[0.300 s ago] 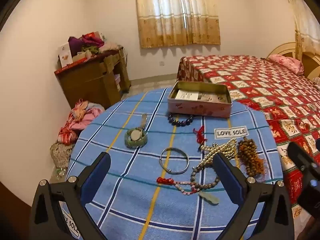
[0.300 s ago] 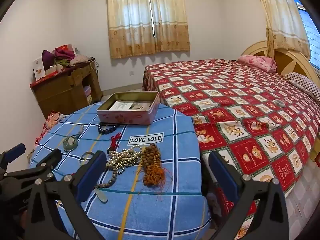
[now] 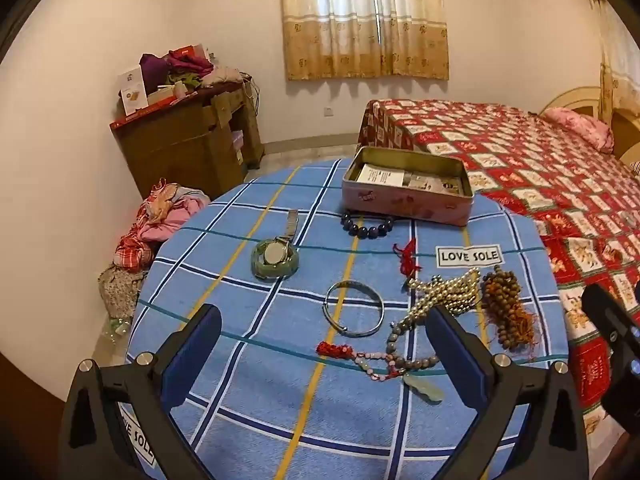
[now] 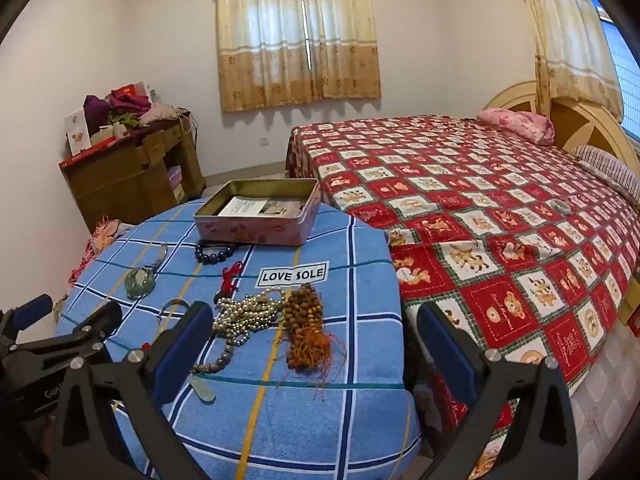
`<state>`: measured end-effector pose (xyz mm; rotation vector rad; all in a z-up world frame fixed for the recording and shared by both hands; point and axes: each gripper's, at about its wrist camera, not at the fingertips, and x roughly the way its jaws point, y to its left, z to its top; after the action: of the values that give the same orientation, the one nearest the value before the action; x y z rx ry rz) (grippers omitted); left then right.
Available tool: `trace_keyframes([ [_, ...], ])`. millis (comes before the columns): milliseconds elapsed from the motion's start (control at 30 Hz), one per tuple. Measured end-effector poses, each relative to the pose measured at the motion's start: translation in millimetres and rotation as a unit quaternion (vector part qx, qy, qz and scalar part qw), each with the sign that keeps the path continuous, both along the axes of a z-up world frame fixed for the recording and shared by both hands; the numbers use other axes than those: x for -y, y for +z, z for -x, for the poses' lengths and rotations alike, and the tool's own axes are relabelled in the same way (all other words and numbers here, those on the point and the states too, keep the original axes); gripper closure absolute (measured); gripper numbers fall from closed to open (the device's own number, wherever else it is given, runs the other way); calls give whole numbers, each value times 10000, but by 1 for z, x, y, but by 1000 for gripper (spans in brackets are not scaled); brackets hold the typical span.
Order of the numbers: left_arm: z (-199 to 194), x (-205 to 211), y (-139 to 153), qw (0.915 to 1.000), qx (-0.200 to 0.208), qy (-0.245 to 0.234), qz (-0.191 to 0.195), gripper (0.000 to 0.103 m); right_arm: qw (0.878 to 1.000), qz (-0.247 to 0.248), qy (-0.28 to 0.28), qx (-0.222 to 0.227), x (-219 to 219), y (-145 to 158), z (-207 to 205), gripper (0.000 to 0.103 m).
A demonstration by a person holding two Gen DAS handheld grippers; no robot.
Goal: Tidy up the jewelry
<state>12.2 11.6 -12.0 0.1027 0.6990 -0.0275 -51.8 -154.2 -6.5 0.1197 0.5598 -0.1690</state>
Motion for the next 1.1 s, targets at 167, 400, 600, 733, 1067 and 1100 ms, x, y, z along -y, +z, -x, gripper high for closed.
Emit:
trace_keyframes([
  [167,-6,-3,-7,9998,-174,74,-108,1,10000,-67,-17,-21,-2,2,-3,0],
  [400,-1,-3,-5,9997,-130,136,-156,1,10000,-35,8,12,-7,3,0,0],
  [600,5,-4,2,9999,4,98,-64,1,10000,-14,-4,77,-7,7,3,0],
  [733,10,-8,9,9997,195,176,-27,1,9999,53,-3,163,-9,10,5,0],
  [1067,21,-9,23,9988,466,118,93,1,9993,75,-44,354,-9,18,12,0],
  [1100,21,-9,23,9989,456,123,76,1,9993,77,-47,357,-9,17,12,0],
])
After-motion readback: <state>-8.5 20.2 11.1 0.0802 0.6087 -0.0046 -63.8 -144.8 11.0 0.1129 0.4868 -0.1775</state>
